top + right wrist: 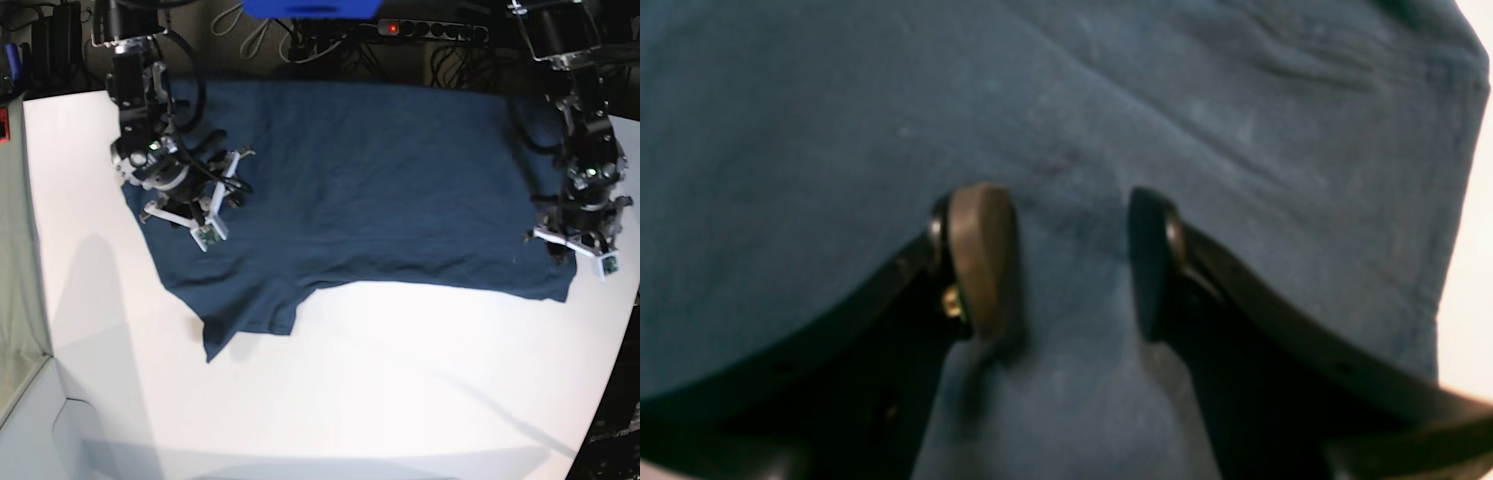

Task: Layout the t-shirt on the table in an organized manner, then fold the t-shirt properly
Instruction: 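Grasp the shirt edge with the left gripper near its corner, then pull the shirt edge with both grippers to stretch it flat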

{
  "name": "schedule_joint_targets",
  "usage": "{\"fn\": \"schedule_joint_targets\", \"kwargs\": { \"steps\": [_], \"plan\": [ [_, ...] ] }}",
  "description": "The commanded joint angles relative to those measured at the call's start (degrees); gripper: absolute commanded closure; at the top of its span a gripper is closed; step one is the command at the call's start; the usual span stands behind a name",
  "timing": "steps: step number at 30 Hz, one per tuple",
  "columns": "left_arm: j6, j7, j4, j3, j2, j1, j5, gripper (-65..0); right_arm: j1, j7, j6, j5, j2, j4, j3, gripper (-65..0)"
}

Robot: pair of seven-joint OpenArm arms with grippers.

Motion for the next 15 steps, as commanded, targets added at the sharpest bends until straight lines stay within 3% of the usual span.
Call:
{"fn": "schedule_joint_targets", "kwargs": {
  "steps": [1,6,15],
  "plan": [
    [0.1,-0.36,0.31,-0.13,0.23,0.14,0.37,-29.8,0.43,0.15,-0.1,-0.04,0.05,0.77,0.03,-29.8],
    [0.1,0.17,-4.96,-0.04,0.93,0.58,0.46,-29.6,0.43,0.15,-0.1,-0.04,0.05,0.77,0.03,-29.8],
    [0.1,-0.18,-14.63,-0.22,-1.01,0.67,0.46,-29.4,-0.71,0.24,-0.1,-0.04,0.05,0.94,0.03,-29.8]
  ]
}}
